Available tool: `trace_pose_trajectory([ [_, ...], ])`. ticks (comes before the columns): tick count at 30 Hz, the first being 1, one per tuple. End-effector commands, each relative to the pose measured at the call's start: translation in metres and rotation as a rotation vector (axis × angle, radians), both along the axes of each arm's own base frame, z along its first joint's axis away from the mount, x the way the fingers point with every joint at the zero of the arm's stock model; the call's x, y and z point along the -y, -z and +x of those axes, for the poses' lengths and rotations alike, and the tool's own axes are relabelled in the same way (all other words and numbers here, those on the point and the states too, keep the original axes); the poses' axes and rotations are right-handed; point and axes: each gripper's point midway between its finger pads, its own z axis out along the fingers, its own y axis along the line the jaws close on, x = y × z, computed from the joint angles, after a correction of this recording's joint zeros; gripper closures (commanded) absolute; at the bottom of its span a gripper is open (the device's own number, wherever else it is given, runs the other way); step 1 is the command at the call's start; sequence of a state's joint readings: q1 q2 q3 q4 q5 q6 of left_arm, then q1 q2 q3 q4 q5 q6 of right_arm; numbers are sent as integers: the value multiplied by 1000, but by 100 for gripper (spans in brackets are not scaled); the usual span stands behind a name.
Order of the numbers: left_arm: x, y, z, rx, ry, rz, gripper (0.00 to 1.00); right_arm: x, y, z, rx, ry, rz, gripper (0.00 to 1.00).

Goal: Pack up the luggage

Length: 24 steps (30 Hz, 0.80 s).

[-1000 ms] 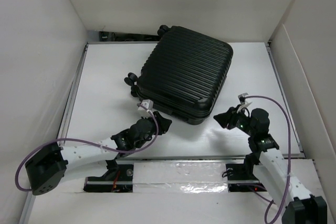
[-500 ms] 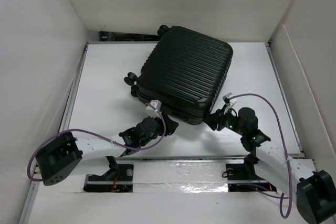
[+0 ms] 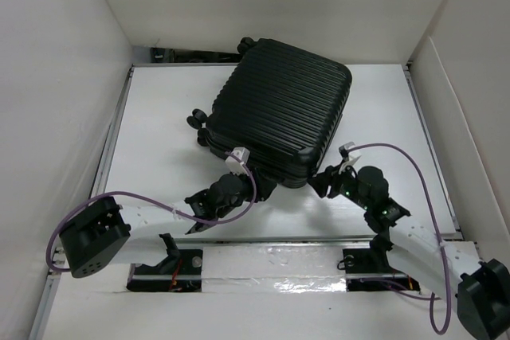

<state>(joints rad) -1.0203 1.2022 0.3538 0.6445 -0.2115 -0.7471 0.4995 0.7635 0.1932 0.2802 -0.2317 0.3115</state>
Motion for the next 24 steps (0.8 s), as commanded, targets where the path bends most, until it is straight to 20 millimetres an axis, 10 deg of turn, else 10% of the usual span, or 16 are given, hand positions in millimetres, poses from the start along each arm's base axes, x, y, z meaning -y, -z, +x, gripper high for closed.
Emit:
trace_pose_trajectory([
  [1, 6, -22, 6, 43, 6, -43, 63, 4, -10, 2, -3, 57, 20, 49],
  [8, 3, -21, 7, 44, 5, -36, 64, 4, -27, 18, 126, 59, 26, 42],
  [24, 14, -27, 8, 50, 41, -35, 63, 0, -38, 31, 215, 47, 9, 59],
])
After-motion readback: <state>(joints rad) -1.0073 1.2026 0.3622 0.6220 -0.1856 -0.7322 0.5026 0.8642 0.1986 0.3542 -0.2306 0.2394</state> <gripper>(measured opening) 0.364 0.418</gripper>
